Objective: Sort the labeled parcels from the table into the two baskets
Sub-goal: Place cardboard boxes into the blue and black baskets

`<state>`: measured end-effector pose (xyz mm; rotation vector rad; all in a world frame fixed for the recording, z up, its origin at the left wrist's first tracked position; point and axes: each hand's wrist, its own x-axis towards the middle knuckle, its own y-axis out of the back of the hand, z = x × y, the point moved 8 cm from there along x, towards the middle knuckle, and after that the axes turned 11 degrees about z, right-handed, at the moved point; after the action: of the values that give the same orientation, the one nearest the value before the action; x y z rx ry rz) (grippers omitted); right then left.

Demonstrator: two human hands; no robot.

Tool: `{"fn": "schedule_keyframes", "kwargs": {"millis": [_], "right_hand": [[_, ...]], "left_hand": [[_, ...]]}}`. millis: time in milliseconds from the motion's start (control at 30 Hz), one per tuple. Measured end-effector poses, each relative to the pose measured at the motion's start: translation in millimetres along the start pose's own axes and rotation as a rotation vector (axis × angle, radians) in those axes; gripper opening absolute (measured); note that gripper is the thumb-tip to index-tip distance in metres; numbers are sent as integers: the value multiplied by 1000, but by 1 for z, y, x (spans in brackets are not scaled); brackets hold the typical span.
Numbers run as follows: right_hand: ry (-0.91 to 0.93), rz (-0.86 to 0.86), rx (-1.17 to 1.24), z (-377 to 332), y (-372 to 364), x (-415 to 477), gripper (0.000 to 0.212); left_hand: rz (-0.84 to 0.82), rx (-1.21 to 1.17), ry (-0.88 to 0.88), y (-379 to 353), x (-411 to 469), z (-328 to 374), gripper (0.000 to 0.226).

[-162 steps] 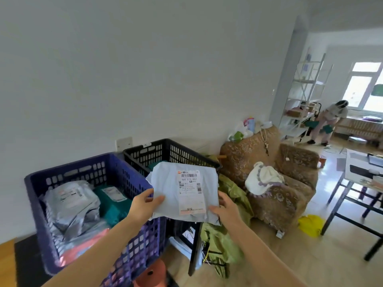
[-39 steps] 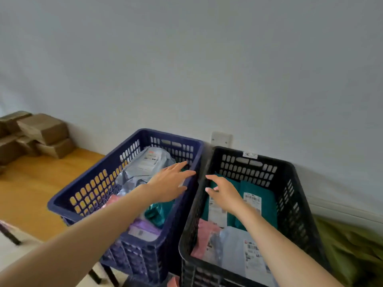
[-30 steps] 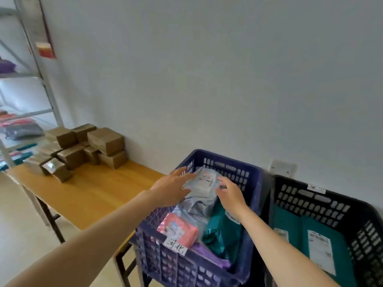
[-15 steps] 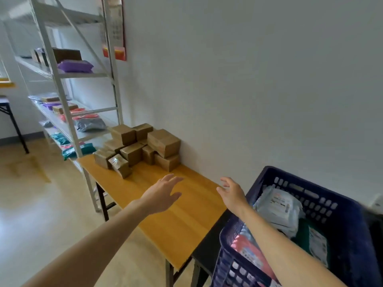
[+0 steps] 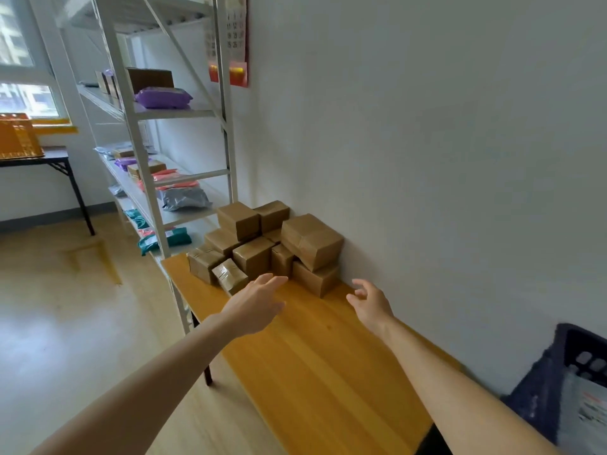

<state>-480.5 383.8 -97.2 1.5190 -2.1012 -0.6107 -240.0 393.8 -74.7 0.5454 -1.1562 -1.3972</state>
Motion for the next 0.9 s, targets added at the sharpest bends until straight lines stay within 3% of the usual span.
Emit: {"fn": "schedule_keyframes", "kwargs": {"millis": [233, 467, 667, 900], "right_hand": [[-61, -10, 24, -7, -65, 100, 43], [-182, -67, 100, 7, -121, 133, 40], [-301, 1, 146, 17, -140, 163, 40], [-477, 140, 155, 19, -168, 201, 47]], "left_hand": [[-50, 31, 6, -19, 95, -72, 55], [-116, 32, 4, -51, 160, -140, 57], [-186, 22, -50, -73, 234, -169, 57], [-282, -150, -53, -111, 313, -196, 60]]}}
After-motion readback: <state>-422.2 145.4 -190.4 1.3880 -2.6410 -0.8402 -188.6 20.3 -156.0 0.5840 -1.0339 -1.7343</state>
